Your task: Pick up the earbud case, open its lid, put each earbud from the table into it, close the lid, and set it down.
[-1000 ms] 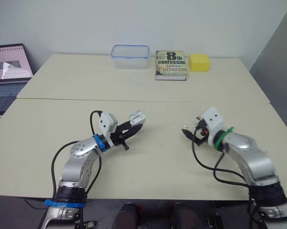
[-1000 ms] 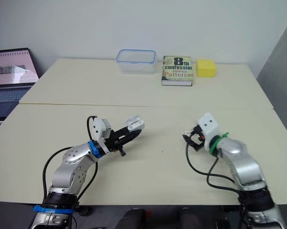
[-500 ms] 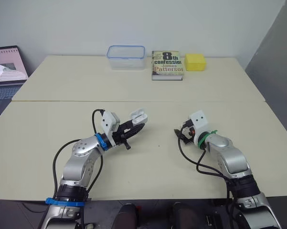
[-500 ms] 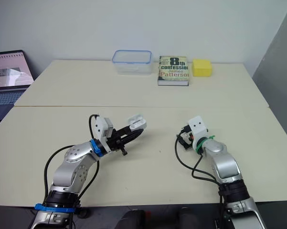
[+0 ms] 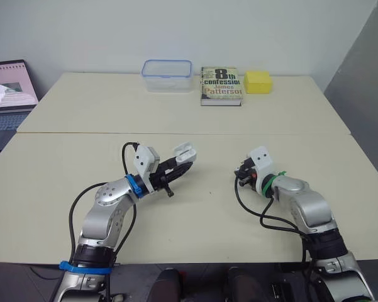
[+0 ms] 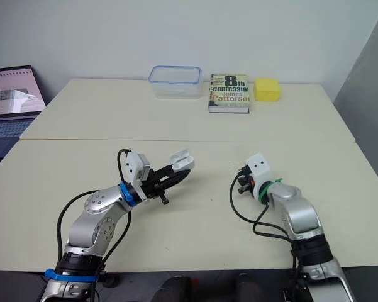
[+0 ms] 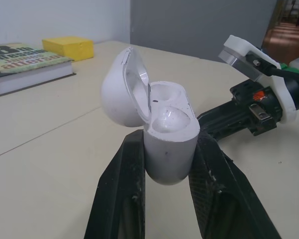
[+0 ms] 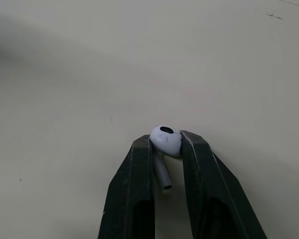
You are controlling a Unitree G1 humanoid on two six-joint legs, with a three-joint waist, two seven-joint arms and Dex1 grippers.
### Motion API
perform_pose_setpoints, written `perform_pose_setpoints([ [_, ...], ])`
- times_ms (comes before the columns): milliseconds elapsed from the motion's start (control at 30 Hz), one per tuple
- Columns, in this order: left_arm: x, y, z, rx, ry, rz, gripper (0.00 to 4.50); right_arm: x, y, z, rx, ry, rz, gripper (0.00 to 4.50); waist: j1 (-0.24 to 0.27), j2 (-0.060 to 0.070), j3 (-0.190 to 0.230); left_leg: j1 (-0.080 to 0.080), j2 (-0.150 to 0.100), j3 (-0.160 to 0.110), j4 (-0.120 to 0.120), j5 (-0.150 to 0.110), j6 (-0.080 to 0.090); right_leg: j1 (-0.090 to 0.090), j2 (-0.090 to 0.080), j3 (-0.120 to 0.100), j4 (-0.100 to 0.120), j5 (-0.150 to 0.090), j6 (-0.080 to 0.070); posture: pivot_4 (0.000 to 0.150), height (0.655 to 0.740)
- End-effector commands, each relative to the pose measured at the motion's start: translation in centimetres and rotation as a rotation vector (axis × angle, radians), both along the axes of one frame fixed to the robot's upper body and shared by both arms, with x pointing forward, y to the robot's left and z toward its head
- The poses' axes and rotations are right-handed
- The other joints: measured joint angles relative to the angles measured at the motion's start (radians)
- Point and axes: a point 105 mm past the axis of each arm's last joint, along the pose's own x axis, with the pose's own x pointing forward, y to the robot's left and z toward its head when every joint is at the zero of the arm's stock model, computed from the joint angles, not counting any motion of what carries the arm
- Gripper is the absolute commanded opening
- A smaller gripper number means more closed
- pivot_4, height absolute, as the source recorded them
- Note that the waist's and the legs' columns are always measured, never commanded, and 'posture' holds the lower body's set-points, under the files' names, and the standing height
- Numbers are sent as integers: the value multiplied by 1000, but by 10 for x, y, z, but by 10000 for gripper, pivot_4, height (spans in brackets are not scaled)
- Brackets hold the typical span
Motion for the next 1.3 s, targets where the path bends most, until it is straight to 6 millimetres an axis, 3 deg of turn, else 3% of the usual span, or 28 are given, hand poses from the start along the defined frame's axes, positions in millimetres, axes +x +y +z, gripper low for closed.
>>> perform_pose_setpoints([
  [33,-6,-4,9,-3,-37,-19,8113,-33,4,18,-50,-16,262,3996,2,0,0,0,0,0,0,0,0,0,0,0,0,0,0,1500,7377],
  [233,-15,-5,6,7,-27,-36,8113,-95,-46,26,-259,82,598,3996,12,0,0,0,-1,-1,0,0,0,1,-1,-1,-2,-3,5,1500,7377],
  [367,-18,-4,4,21,-26,-45,8113,-110,-73,19,-390,133,686,3996,9,0,0,1,1,1,0,0,0,1,0,0,-2,-3,5,1500,7377],
  [467,-19,-4,0,21,-20,-43,8113,-113,-96,12,-482,191,703,3996,10,0,0,1,1,1,0,0,0,1,0,0,-2,-3,5,1500,7377],
  [667,-21,-4,-5,24,-11,-50,8113,-102,-117,-1,-572,228,704,3996,13,0,1,1,1,2,0,0,0,1,0,1,-2,-3,5,1500,7377],
  [867,-19,-4,-6,26,-13,-47,8113,-98,-120,-9,-559,276,724,3996,15,0,1,1,1,2,0,0,0,2,0,1,-2,-3,5,1500,7377],
  [1133,-20,-4,-7,24,-8,-41,8113,-90,-116,-2,-507,210,719,30535,14,-2,0,3,1,2,0,0,0,3,0,1,-2,-3,5,1500,7377],
  [1300,-21,-4,-7,22,-4,-38,8113,-93,-111,27,-493,155,714,30657,15,-1,0,2,1,2,0,0,0,2,0,1,-2,-3,5,1500,7377],
])
